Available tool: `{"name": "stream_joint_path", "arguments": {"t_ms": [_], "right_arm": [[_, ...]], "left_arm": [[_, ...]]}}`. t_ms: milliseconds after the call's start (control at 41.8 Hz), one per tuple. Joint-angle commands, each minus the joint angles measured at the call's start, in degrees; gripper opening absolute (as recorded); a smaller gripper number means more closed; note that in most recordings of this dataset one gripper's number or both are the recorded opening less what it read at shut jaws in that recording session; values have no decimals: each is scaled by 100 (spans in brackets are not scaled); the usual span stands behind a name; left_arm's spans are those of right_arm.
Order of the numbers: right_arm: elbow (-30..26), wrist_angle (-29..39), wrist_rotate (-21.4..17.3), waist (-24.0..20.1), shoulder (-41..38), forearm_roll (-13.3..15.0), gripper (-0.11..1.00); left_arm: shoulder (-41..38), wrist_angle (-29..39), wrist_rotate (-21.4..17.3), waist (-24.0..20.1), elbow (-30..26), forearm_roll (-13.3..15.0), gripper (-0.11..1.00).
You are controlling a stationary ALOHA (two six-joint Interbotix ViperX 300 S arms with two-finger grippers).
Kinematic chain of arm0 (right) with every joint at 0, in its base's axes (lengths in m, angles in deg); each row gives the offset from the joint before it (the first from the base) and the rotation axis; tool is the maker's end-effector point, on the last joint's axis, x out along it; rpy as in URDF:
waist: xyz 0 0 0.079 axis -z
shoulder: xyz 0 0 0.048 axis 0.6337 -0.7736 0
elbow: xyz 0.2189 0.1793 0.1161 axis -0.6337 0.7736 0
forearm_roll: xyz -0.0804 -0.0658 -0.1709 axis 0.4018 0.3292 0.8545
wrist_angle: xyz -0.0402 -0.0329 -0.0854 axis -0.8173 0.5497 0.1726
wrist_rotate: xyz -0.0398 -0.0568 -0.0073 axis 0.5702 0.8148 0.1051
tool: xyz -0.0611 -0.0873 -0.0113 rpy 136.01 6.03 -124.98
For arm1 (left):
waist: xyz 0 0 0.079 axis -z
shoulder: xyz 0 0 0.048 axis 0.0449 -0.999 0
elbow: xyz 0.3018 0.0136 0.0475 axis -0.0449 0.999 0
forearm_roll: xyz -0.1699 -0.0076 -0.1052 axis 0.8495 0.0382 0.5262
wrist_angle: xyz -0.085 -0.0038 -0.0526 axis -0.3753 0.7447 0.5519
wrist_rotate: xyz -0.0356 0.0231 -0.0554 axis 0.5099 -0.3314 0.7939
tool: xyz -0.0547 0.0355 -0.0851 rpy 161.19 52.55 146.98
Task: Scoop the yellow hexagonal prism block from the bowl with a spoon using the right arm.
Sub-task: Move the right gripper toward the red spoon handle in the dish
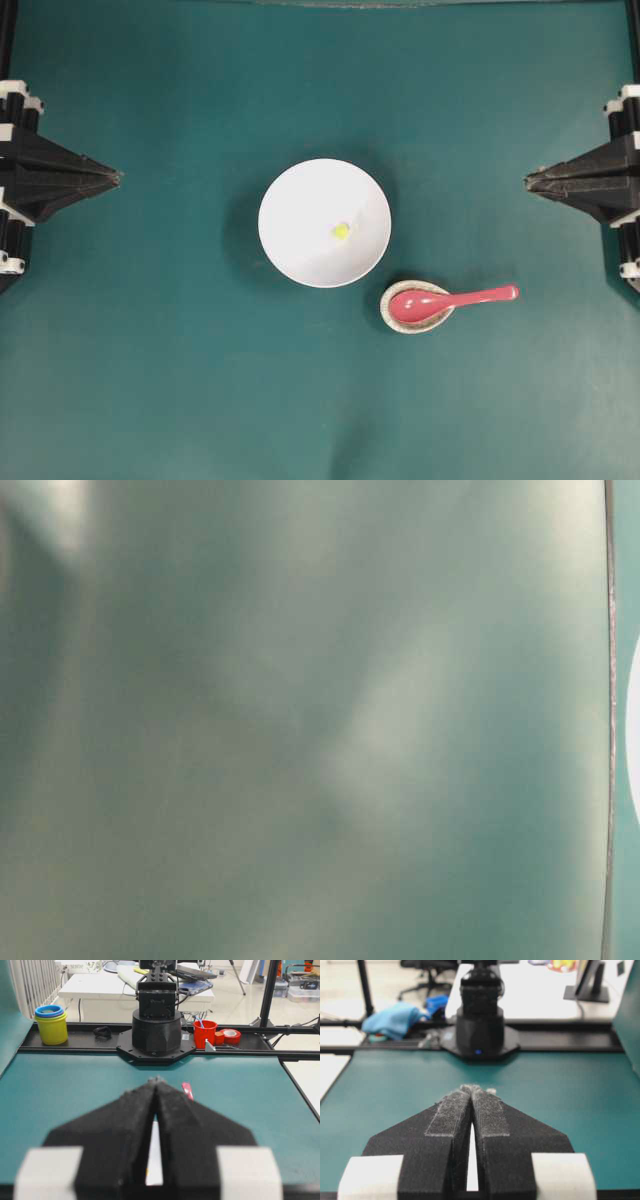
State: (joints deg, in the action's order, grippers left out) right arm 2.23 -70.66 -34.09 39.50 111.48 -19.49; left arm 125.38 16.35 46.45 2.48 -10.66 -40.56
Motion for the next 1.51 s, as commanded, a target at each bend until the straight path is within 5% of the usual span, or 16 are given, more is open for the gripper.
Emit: {"name": "stream_joint_path", "arguments": {"t_ms": [0,454,693,789,980,1483], "right_arm": [[-141,-9,62,79,-44,0,-1],[-334,255,132,88,-237,9,2],[-316,387,105,97,-308,0,47],[-316,765,9,97,-466,-97,55],[-255,932,-35,62,-940,-105,53],[193,-571,-255,-527,-2610,-211,53]], "left_arm": [[-53,0,35,0,-132,-44,0],[-26,-18,53,-9,-149,-53,0],[-35,-26,53,0,-149,-53,0],[-35,-26,53,-9,-149,-53,0],[-26,-26,53,0,-149,-62,0],[-26,-35,44,0,-149,-62,0]]}}
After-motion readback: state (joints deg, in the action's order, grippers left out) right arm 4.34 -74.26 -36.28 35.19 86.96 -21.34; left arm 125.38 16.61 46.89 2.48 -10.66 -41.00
